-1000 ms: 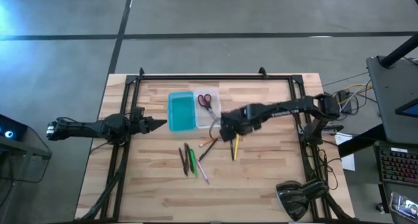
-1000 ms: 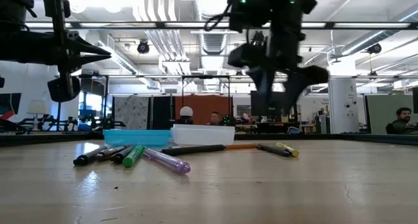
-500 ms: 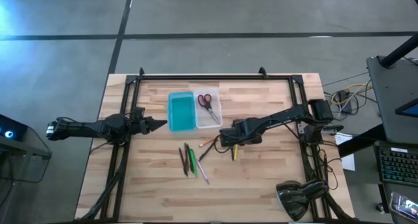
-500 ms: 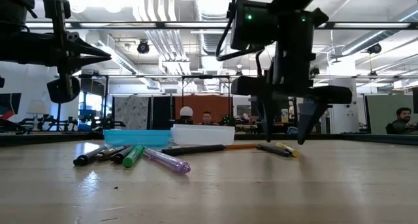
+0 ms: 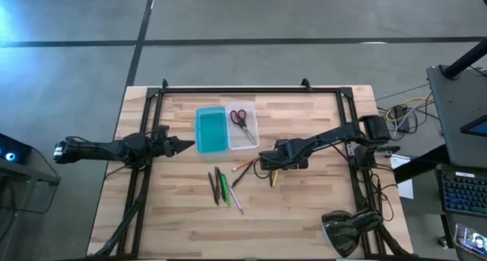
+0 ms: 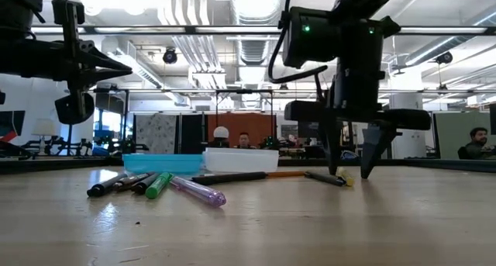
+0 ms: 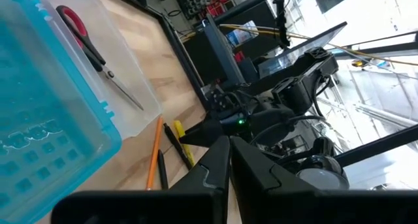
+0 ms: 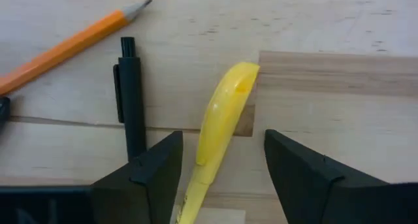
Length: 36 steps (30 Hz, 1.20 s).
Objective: Pick & place school supplies into a supply box
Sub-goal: Put the yellow pen into the pencil box
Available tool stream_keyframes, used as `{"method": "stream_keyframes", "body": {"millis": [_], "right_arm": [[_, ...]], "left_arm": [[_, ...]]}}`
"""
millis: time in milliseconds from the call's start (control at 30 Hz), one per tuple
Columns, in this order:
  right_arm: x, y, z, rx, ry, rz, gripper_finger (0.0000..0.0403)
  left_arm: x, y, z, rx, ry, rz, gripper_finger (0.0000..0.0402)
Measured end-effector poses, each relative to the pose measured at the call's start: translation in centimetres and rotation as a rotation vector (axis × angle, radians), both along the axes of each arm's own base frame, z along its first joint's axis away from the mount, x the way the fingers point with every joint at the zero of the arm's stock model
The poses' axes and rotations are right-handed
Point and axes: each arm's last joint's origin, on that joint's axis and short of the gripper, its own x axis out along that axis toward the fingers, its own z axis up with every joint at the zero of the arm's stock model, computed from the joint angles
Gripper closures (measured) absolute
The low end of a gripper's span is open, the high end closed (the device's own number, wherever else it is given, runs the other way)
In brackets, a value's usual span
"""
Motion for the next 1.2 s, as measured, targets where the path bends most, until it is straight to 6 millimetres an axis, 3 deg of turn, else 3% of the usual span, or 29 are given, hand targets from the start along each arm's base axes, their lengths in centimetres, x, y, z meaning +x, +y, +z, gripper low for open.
{"method": "stream_keyframes", "body": {"millis": [267, 767, 933, 1033, 1100, 1200], "right_arm": [[-0.7, -0.1, -0.6, -0.006, 0.040, -0.001, 0.0230], [-1.7, 0.0, -1.4, -0.020, 0.077, 0.064, 0.0365], [-0.6, -0.2, 1.3, -0.089, -0.004, 0.131, 0.0369], [0.2, -0.9, 5.3, -0.184, -0.151, 0.100, 0.0376], [0.6, -1.8, 7.4, -0.243, -0.219, 0.096, 0.0379], [1.7, -4.2, 8.9, -0.307, -0.272, 0.165, 0.0379]], "left_arm": [[0.0, 0.0, -0.1, 0.000, 0.007, -0.002, 0.0401], [0.0, 0.0, -0.1, 0.023, 0.013, -0.002, 0.0401], [0.0, 0.0, -0.1, 0.023, 0.013, -0.002, 0.0401], [0.0, 0.0, -0.1, 0.023, 0.013, -0.001, 0.0401], [0.0, 0.0, -0.1, 0.023, 0.013, -0.001, 0.0401], [0.0, 0.0, -0.1, 0.023, 0.013, -0.001, 0.0401]]}}
